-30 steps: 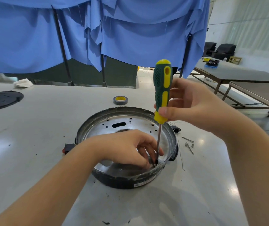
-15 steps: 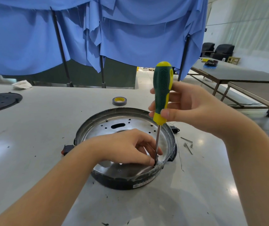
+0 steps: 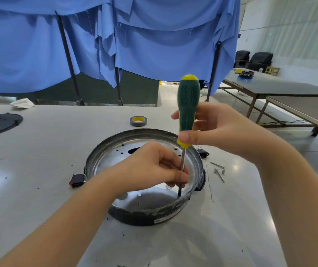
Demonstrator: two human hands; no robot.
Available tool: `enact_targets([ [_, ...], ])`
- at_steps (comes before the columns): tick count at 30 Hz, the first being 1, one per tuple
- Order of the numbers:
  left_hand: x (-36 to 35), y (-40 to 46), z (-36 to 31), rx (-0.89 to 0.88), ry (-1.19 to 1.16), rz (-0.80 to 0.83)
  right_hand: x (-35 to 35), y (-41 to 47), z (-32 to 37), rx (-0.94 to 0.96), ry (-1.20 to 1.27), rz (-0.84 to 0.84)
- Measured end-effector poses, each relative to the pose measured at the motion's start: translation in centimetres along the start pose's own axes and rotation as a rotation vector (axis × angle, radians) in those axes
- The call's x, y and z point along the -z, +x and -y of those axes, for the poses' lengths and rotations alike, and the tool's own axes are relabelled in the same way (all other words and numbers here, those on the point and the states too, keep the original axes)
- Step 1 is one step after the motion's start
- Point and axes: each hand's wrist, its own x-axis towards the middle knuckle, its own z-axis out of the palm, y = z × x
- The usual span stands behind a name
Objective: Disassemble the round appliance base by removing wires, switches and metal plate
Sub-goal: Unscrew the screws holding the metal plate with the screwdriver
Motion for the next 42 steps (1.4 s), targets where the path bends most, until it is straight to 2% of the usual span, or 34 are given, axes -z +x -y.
enact_targets([
  [4,-0.2,0.0,0.0,-0.007,0.047,-0.072,0.2,0.1,-0.2,-0.001,-0.009,-0.02],
  [10,-0.4,0.0,-0.2,-0.026,0.12,-0.129,0.4,-0.2,-0.3,0.003,0.094,0.063],
  [16,-0.5,0.0,-0.3,-0.025,0.132,-0.139,0.2,0.2,-0.4,0.006,-0.007,-0.038],
  [25,0.1,-0.4,-1.0,-0.063,-0.08,-0.091,0.7,-0.2,-0.3,0.038,0.193,0.099],
  [30,-0.4,-0.2,-0.9,-0.118,-0.047,-0.18,0.4,-0.2,-0.2,-0.002,0.052,0.091],
  [37,-0.4,0.0,-0.6,-0.11,-0.004,-0.21,0.3,0.1,-0.2,-0.015,-0.072,0.059],
  [42,-0.2,0.0,-0.6,-0.1,-0.027,-0.185,0.7,-0.1,-0.4,0.022,-0.043,0.015],
])
